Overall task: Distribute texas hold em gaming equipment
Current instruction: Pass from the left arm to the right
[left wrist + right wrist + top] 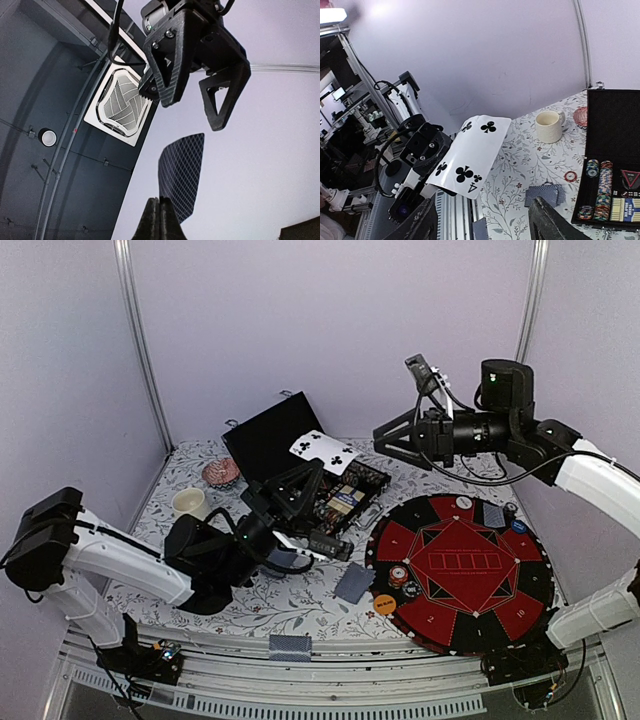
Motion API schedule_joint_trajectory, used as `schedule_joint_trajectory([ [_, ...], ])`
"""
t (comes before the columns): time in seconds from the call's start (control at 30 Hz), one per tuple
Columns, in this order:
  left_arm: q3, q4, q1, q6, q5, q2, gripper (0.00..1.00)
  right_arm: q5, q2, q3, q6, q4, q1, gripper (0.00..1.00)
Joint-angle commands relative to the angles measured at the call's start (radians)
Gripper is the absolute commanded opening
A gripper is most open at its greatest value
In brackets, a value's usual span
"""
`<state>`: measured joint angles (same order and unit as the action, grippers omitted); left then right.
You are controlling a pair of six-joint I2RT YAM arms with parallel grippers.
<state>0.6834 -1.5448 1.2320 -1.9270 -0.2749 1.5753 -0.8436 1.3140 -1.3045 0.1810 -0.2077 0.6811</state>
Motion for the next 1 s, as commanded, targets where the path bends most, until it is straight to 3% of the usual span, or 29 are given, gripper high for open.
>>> schedule_joint_trajectory([
  [0.0, 0.049, -0.194, -0.016, 0.08, -0.026, -0.001, 0.0, 0.166, -0.058, 0.03, -0.106, 0.015, 0.031, 0.63],
  [0.1, 0.032, -0.149, -0.016, 0.116, 0.003, -0.026, 0.0, 0.362, -0.155, 0.147, -0.319, 0.099, 0.137, 0.63],
  [0.2, 0.025, -0.117, -0.016, 0.128, 0.016, -0.034, 0.0, 0.504, -0.231, 0.242, -0.64, 0.22, 0.201, 0.63],
  [0.33, 0.03, -0.099, -0.012, 0.127, 0.013, -0.027, 0.0, 0.569, -0.221, 0.266, -0.933, 0.299, 0.21, 0.64],
  [0.5, 0.038, -0.073, -0.009, 0.124, 0.001, -0.021, 0.0, 0.624, -0.162, 0.266, -1.165, 0.317, 0.261, 0.64],
  [0.97, 0.036, 0.003, -0.008, 0.145, -0.045, -0.023, 0.0, 0.685, -0.078, 0.211, -1.214, 0.383, 0.297, 0.49],
])
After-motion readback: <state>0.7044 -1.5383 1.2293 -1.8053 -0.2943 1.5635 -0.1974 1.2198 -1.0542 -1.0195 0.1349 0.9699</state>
